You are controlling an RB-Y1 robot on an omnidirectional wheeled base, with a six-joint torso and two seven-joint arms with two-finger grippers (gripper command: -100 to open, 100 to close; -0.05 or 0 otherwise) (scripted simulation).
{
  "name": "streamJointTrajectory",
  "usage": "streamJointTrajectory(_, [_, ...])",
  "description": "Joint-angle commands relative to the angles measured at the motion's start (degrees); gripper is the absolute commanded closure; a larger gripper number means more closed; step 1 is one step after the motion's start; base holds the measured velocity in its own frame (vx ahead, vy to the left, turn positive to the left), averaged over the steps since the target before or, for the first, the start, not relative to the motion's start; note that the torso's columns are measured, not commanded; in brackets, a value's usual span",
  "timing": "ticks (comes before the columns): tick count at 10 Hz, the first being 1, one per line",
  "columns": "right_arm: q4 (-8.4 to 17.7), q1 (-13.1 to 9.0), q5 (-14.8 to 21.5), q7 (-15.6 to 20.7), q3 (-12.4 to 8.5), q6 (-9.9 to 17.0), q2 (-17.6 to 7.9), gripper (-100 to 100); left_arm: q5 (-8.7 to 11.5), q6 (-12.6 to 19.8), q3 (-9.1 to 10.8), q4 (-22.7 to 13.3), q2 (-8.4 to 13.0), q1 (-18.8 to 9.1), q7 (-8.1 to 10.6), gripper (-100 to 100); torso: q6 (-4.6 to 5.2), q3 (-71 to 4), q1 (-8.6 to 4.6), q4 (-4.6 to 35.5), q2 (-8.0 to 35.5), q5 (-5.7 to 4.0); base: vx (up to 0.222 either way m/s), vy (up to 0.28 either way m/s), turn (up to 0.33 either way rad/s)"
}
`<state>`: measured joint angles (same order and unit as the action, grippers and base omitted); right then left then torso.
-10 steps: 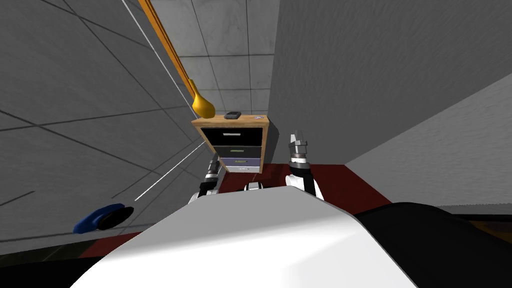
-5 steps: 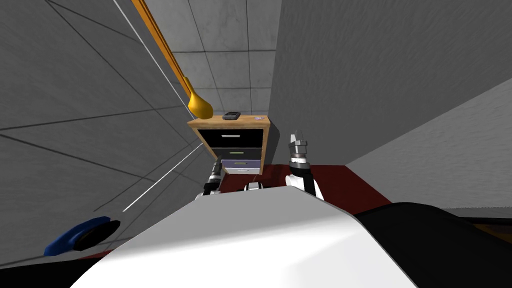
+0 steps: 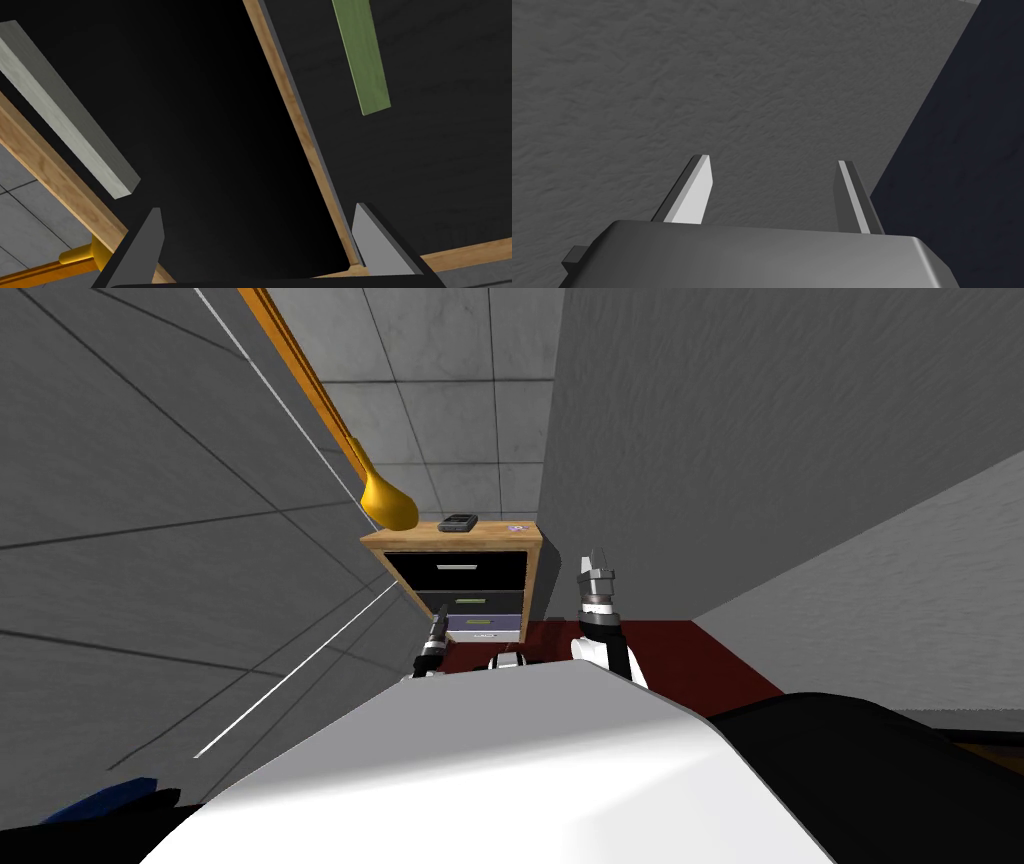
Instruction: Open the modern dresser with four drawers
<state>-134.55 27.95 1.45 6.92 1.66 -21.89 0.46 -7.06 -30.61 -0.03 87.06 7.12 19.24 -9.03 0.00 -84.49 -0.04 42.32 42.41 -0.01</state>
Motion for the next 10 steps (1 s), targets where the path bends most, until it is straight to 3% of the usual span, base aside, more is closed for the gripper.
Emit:
streamJointTrajectory(1, [0.0, 0.0, 0.0, 0.0, 0.0, 0.0, 0.0, 0, -0.4, -0.8, -0.14, -4.7, -0.5, -1.5, -0.54, -100, 0.01, 0.0, 0.02, 0.0, 0.0, 0.01, 0.092, -0.005, -0.035])
streamJointTrajectory(10, [0.0, 0.0, 0.0, 0.0, 0.0, 0.0, 0.0, 0, -1.6, -3.4, -0.47, -17.3, -1.2, -5.2, -1.76, -100, 0.0, 0.0, 0.0, 0.0, -0.1, 0.0, 0.084, 0.004, -0.02])
